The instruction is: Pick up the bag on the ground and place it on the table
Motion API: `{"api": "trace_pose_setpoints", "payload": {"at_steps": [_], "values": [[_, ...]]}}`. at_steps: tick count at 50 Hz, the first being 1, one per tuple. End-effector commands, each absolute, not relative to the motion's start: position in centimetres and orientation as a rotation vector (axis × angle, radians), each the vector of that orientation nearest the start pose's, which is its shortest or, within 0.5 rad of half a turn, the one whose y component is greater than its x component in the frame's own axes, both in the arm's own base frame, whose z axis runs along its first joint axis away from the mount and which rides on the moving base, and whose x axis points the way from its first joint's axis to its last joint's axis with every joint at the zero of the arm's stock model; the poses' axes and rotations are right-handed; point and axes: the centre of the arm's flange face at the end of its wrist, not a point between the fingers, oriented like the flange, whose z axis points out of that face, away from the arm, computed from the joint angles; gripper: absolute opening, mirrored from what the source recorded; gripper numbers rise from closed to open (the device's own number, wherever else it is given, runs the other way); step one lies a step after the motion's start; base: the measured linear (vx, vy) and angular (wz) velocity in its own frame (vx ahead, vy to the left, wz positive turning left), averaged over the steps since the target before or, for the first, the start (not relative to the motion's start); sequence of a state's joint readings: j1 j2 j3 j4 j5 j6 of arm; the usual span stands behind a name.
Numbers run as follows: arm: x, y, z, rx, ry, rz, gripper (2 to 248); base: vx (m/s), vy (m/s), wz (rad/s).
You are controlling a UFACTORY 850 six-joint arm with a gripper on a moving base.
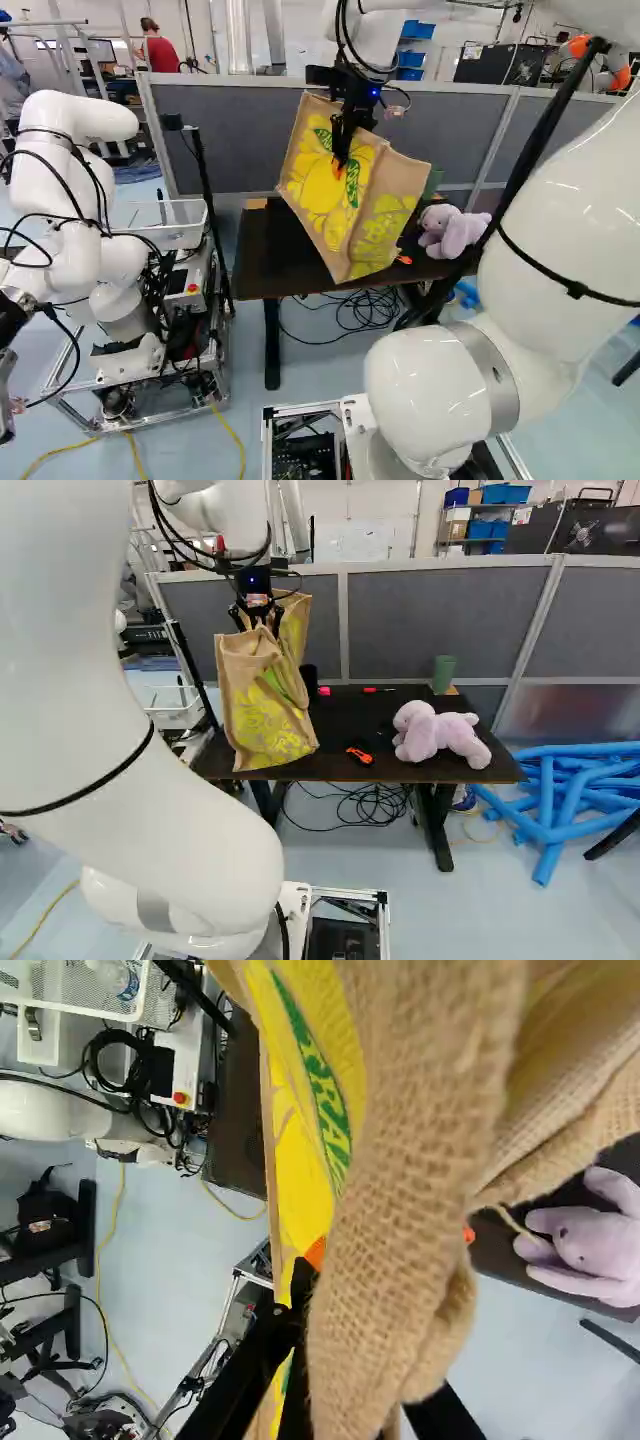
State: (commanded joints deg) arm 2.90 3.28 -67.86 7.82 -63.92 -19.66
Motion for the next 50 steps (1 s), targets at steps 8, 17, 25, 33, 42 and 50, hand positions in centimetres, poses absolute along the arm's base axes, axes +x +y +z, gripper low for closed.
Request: {"api": "trace_pose_setpoints", "payload": {"at_steps": [8,17,25,33,42,50], "values": [[44.1,3.8,66.9,-2.968,-0.512,-0.218,22,0.000,0.000,0.000],[44.2,4.1,67.0,-2.948,-0.502,-0.221,22,0.000,0.000,0.000],[44.2,4.1,67.0,-2.945,-0.495,-0.221,22,0.000,0.000,0.000],[44.3,3.6,67.0,-2.948,-0.477,-0.223,22,0.000,0.000,0.000],[44.4,2.7,67.0,-2.959,-0.457,-0.224,22,0.000,0.000,0.000],[44.6,1.9,66.9,-2.981,-0.451,-0.222,22,0.000,0.000,0.000]]}}
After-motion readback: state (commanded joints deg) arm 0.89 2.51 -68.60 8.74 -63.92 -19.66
